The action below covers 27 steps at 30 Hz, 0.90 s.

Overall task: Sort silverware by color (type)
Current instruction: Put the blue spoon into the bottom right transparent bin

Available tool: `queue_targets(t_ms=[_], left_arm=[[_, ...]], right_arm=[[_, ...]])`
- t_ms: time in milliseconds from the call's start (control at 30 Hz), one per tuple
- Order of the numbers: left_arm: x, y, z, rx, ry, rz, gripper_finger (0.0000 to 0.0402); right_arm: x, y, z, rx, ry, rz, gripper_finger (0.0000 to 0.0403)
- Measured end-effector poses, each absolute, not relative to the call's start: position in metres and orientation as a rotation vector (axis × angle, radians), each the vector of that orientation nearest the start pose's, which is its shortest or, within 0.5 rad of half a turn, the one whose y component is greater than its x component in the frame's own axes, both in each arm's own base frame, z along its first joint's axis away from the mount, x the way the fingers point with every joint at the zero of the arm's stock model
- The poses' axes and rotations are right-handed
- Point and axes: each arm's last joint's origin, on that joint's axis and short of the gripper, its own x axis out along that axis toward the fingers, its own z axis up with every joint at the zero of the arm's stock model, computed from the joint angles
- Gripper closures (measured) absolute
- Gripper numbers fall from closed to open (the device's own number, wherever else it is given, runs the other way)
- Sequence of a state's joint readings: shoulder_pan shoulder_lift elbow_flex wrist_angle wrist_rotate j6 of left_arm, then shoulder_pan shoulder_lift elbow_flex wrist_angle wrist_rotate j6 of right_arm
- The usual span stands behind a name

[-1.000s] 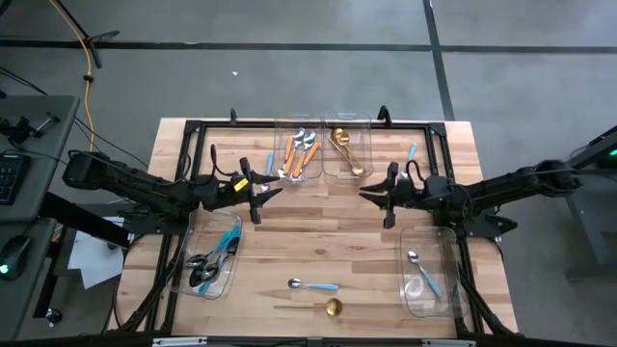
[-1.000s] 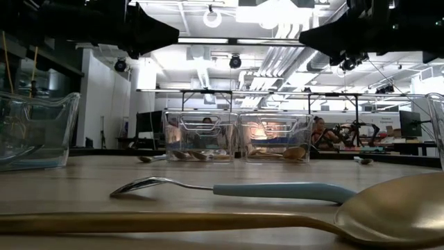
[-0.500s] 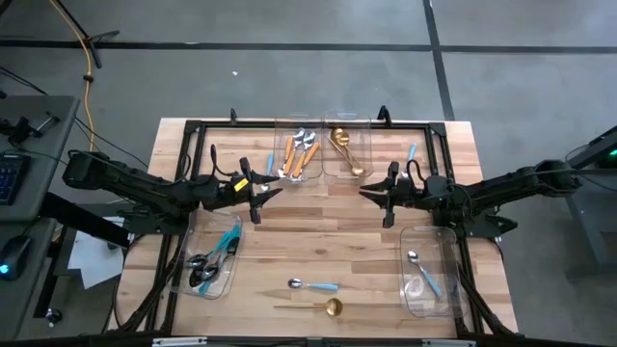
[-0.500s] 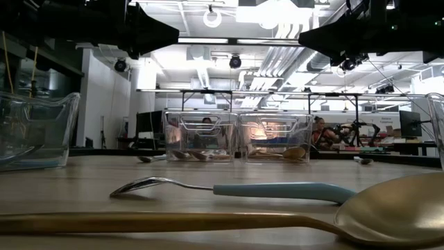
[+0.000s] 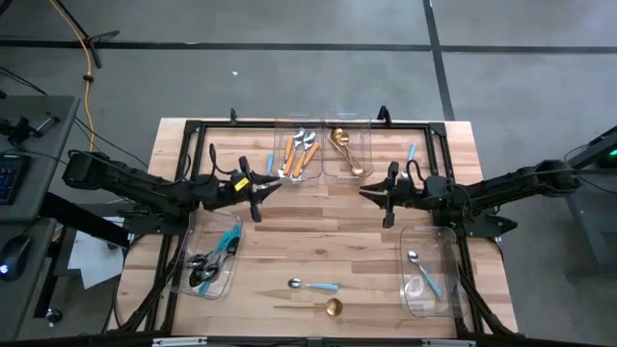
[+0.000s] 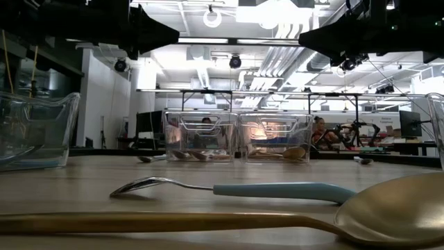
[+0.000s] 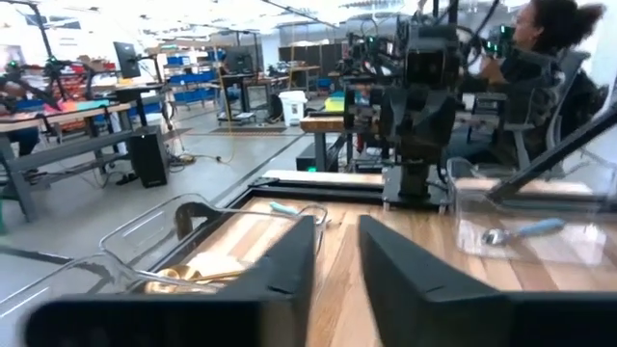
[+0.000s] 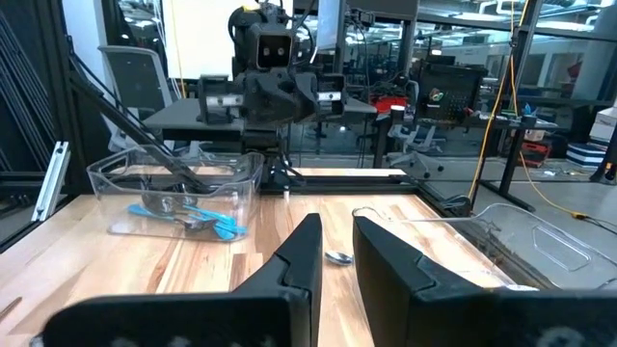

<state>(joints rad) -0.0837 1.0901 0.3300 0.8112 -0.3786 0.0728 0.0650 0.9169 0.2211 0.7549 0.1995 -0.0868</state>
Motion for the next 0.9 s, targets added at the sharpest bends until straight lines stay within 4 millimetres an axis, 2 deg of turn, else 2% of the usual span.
queue_targets(t_ms=[67,133,267,467,900], left_arm=[[0.2124,-0.0071,0.2197,0.041,-0.051,0.296,0.0368],[0.2131,-0.0072,0.2213,0.023,-0.057,0.295,0.0392],[0.2142,-0.0084,0.2206,-0.011,-0.046,0.238,0.0397],[0.2156,-0.0053,0.2209,-0.048,-0.048,0.054,0.0401],[0.2149,-0.0015,0.2182,-0.037,-0.035,0.031,0.0402]], right_arm=[[0.1819,0.0061,0.2069,-0.08,-0.044,-0.136,0.0356],[0.182,0.0061,0.2066,-0.08,-0.042,-0.136,0.0356],[0.1819,0.0061,0.2066,-0.08,-0.042,-0.136,0.0356],[0.1819,0.0061,0.2067,-0.08,-0.042,-0.136,0.0356],[0.1819,0.0061,0.2066,-0.08,-0.041,-0.136,0.0356]])
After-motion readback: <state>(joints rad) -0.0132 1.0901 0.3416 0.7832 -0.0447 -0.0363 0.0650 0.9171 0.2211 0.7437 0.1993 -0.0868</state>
